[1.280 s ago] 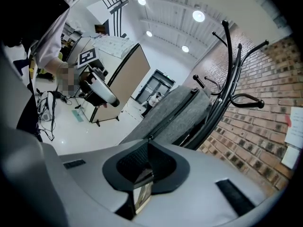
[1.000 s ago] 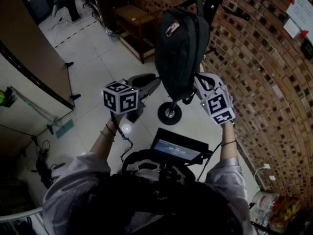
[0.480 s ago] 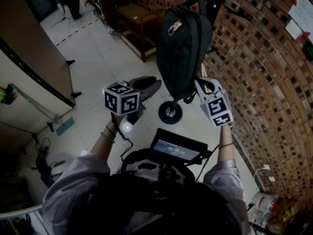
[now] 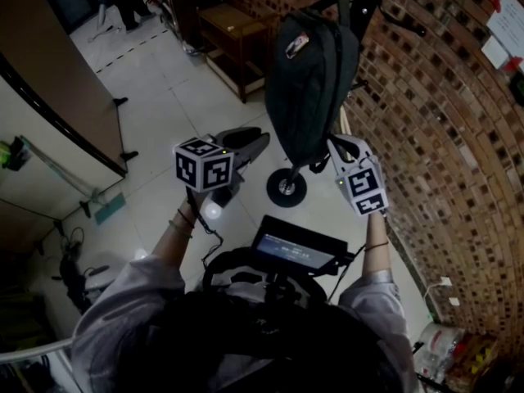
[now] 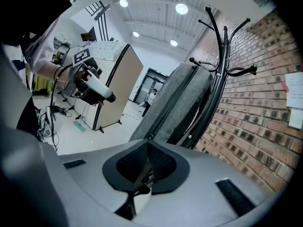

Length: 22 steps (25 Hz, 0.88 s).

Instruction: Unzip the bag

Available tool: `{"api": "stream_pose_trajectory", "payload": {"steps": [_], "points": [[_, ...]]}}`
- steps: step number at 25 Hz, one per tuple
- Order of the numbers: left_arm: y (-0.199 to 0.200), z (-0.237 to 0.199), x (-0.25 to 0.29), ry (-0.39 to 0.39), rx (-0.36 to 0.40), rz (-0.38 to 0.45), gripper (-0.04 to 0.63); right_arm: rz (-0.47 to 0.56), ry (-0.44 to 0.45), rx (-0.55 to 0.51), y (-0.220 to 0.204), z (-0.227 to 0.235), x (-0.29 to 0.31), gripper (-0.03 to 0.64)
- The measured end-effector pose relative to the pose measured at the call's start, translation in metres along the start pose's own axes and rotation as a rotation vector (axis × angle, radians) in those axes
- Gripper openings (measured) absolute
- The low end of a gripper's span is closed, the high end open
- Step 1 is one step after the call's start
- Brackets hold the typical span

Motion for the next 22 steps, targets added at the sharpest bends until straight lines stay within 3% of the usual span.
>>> {"api": "stream_pose_trajectory", "payload": {"steps": [7,16,22], "points": [[-0.002,0.001,0.003,-0.005,-0.002,-0.012,0.123,-0.005,0.003,0.121,-0.008,-0.002,-0.001,0.051],[-0.016,0.005,0.006,-0.007,0.015,-0.047,0.123,0.016,-0.084,0.301,-0.036,-0.017,-0.032,0.051],[-0.022,0.011,0.012,-0.014,-0.014,-0.047,0.123,0.015,-0.14,0.362,-0.042,-0.03,-0.041,0.008]]}}
Point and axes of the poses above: the fingertips, and each gripper's own axes: x forward along the fingers, z to its right, y out of its top, the point moved 8 cm from there along -x, backward along the fingers, and after that the axes turned 9 degrees about z, right-handed, at the moved point
